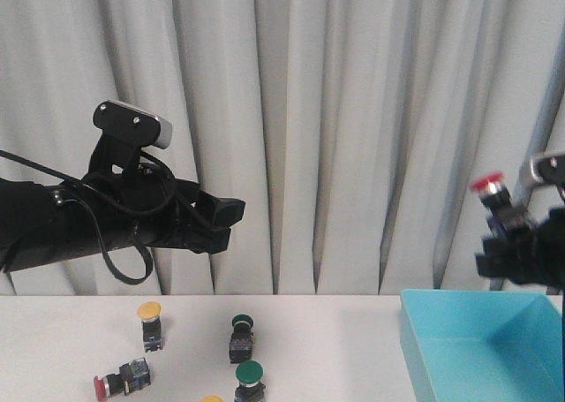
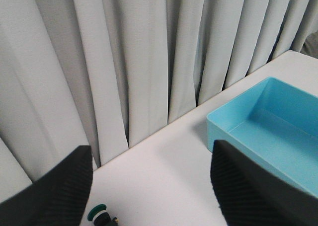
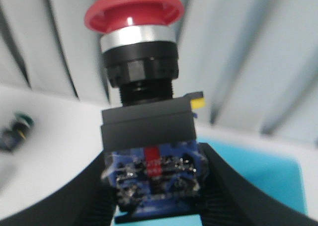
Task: Pick red and yellow buttons and place in box
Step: 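Move the right gripper over the blue box and release the red button, then lower the left gripper and grasp the yellow-capped button switch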
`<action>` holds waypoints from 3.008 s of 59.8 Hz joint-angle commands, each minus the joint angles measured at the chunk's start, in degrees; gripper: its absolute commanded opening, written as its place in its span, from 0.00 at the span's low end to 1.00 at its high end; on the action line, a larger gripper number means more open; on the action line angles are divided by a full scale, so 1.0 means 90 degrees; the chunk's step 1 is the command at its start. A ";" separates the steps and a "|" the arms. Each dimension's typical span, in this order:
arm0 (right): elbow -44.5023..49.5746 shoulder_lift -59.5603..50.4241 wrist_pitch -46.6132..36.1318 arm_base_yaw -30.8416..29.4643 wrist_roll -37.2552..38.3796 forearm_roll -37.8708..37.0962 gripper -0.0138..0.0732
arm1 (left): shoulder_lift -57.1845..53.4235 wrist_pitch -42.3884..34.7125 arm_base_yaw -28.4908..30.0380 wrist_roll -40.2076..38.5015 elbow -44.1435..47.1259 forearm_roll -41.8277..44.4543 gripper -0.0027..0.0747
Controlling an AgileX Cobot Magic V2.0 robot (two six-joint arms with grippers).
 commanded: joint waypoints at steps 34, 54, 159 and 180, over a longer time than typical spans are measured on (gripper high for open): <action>-0.0203 0.2915 0.0818 -0.0655 0.1030 -0.1705 0.64 | -0.0150 0.0633 -0.0026 0.0000 -0.0161 0.0022 0.65; -0.0219 0.2739 0.0623 -0.0650 0.1030 -0.1233 0.77 | -0.0092 0.0853 -0.0026 -0.2725 -0.0161 0.1851 0.69; -0.0219 -0.0561 0.1225 -0.0644 0.0978 -0.0408 0.76 | 0.3468 0.4738 -0.0032 -0.6489 -0.2705 0.4621 0.70; -0.0219 -0.0561 0.1225 -0.0644 0.0951 -0.0380 0.76 | 0.3558 0.4819 -0.0161 -0.6410 -0.2705 0.4483 0.70</action>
